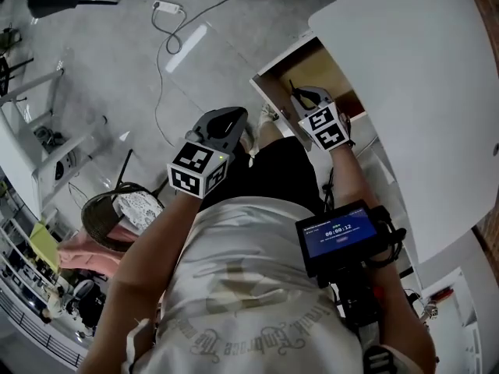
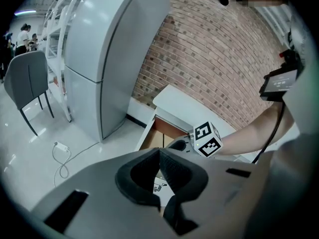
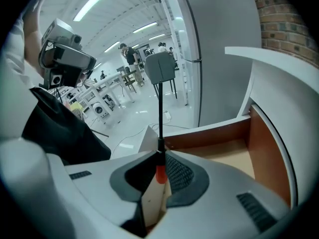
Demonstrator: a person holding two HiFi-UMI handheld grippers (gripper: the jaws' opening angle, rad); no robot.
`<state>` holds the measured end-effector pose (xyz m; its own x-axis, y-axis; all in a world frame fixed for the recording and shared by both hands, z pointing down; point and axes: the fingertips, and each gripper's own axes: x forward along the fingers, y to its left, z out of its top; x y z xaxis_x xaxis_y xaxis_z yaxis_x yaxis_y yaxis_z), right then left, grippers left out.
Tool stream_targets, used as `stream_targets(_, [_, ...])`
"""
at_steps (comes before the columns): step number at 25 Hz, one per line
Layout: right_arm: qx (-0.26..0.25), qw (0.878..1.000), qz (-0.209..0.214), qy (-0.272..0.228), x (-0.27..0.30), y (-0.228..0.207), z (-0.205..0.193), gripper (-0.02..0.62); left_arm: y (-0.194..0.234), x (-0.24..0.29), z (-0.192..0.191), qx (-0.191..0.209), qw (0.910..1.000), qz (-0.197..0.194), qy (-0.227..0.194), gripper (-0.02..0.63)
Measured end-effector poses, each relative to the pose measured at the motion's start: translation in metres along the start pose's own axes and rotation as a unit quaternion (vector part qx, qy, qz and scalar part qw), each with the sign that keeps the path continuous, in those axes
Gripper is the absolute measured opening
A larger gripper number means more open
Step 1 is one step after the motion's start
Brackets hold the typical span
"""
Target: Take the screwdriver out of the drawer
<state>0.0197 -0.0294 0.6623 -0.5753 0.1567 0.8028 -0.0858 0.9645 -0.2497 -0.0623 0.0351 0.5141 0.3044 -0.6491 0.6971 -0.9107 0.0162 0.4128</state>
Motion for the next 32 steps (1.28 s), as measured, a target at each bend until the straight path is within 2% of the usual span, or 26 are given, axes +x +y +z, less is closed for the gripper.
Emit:
stream_targets(4, [0.015, 1.000, -0.010, -0.014, -0.006, 0.001, 0.003, 0.067, 0.005, 0.004, 0.010, 0.016, 0.9999, -0.005, -0.002, 0.021])
stream_targets(7, [0.030, 0.999, -0.024, -0.026, -0.031, 0.006, 0.013, 0.067, -0.004, -0.007, 0.020, 0.026, 0.9996, -0.012, -0.003, 0.021])
stream_targets(15, [0.076, 0.994, -0.063, -0.046, -0.059, 0.002, 0.022, 0.067, -0.010, -0.010, 0.029, 0.059, 0.9971, -0.046, 0.016, 0.021])
stream_targets(21, [0.093, 0.988, -0.101, -0.067, -0.085, 0.016, 0.042, 0.067, -0.009, -0.030, 0.034, 0.088, 0.9933, -0.073, 0.019, 0.021])
stream_targets(27, [0.109, 0.982, -0.126, -0.092, -0.105, 0.001, 0.060, 0.067, -0.004, -0.012, 0.058, 0.115, 0.9886, -0.096, 0.017, 0.021])
stream_targets(32, [0.114, 0.974, -0.155, -0.123, -0.153, 0.017, 0.084, 0.067, -0.021, -0.024, 0.073, 0.142, 0.9819, -0.125, 0.010, 0.021])
